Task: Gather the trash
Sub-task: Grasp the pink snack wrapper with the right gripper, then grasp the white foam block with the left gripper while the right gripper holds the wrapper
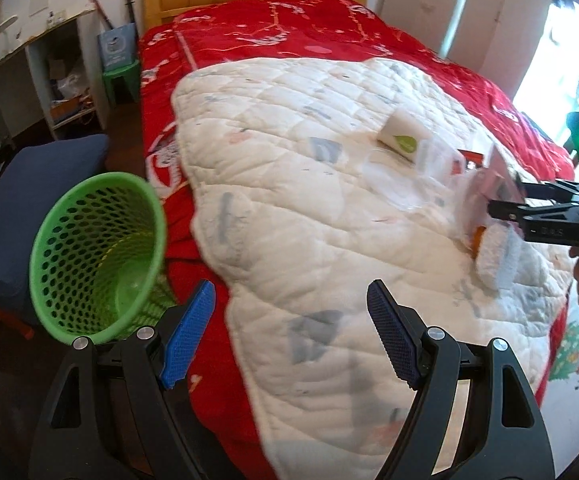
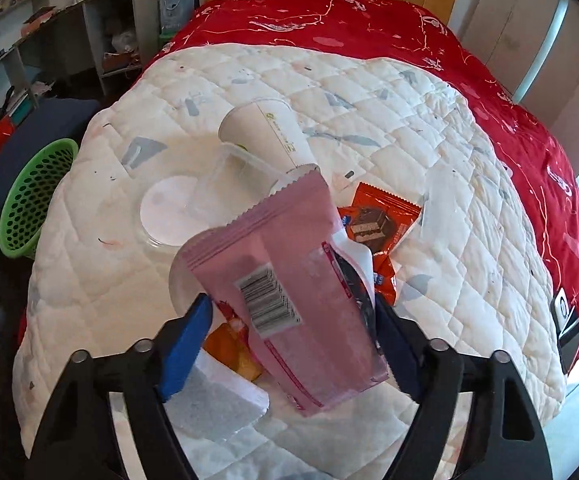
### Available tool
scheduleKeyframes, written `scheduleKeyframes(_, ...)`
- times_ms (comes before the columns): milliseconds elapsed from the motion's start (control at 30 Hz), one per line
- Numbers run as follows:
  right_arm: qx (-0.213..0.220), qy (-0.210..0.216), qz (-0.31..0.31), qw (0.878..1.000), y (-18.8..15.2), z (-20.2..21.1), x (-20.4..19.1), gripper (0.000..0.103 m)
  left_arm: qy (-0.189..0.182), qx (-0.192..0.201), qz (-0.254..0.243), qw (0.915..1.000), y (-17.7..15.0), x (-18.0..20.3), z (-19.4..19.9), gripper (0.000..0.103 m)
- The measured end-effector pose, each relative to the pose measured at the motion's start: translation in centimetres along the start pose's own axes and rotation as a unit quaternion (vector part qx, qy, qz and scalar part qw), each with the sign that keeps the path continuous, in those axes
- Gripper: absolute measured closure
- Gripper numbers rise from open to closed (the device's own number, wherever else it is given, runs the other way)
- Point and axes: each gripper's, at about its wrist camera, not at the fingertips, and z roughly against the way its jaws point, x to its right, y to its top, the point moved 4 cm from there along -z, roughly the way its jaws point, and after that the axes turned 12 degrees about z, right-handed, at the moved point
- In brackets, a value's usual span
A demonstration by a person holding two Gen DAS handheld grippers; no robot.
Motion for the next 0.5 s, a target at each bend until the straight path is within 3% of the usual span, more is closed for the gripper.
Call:
scheduleKeyframes(133,0.005,0.001,-0.005,1.0,-0.4,0.5,0.3,0.048,-0.023,-0.007,-0.014,0.9996,-0.3,2.2,-0.2,0.025)
scheduleKeyframes(500,0.047,0.006,-0.046,0.998,-2.6,3.6,2.8,0.05,-0.094,-0.032,-0.08,0.9918,-1.6,10.6,-1.5,0.025)
